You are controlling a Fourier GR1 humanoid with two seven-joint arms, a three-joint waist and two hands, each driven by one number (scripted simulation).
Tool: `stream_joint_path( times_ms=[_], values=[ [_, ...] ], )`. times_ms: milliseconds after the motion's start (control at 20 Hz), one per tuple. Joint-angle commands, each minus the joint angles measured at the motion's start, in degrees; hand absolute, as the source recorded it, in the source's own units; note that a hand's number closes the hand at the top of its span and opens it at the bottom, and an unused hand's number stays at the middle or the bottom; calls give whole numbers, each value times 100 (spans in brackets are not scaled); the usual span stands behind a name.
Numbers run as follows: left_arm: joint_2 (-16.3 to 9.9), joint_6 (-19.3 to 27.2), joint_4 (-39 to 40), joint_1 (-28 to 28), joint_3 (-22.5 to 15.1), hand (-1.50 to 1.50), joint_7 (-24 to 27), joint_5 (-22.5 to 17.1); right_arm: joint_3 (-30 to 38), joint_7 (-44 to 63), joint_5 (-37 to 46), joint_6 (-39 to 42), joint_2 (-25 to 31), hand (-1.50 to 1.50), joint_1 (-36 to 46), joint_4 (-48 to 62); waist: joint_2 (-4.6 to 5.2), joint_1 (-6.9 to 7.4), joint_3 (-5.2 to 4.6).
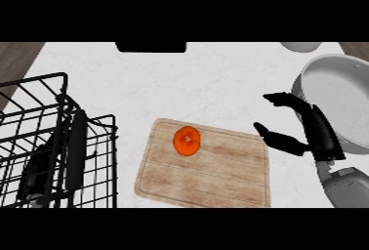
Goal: Pick the squash from the cutting board and place it in the pot
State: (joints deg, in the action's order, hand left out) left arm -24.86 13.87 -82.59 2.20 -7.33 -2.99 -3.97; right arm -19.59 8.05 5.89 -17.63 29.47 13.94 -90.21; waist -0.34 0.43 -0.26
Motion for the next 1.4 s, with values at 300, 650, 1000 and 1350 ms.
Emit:
stream_joint_path(
  times_ms=[300, 650, 1000, 1350],
  values=[
    [-195, -384, -244, -194, 610, 0, -301, -131, -688, -380, 1803, -953, -670, -150, -907, -401, 30, -54, 25],
    [-177, -364, -284, -28, 537, 0, -181, -16, -1147, 2450, 1995, 1049, -591, -150, 633, -1091, 24, -14, 15],
    [-25, -277, -608, -18, 323, 0, -399, 139, -1286, 3988, 1372, 3013, -988, -150, 2292, -136, 43, 118, 10],
    [-33, -407, -540, -66, 541, 0, -355, 24, -1398, 4920, 764, 4095, -2047, -150, 3072, 1193, 52, 87, 19]
  ],
)
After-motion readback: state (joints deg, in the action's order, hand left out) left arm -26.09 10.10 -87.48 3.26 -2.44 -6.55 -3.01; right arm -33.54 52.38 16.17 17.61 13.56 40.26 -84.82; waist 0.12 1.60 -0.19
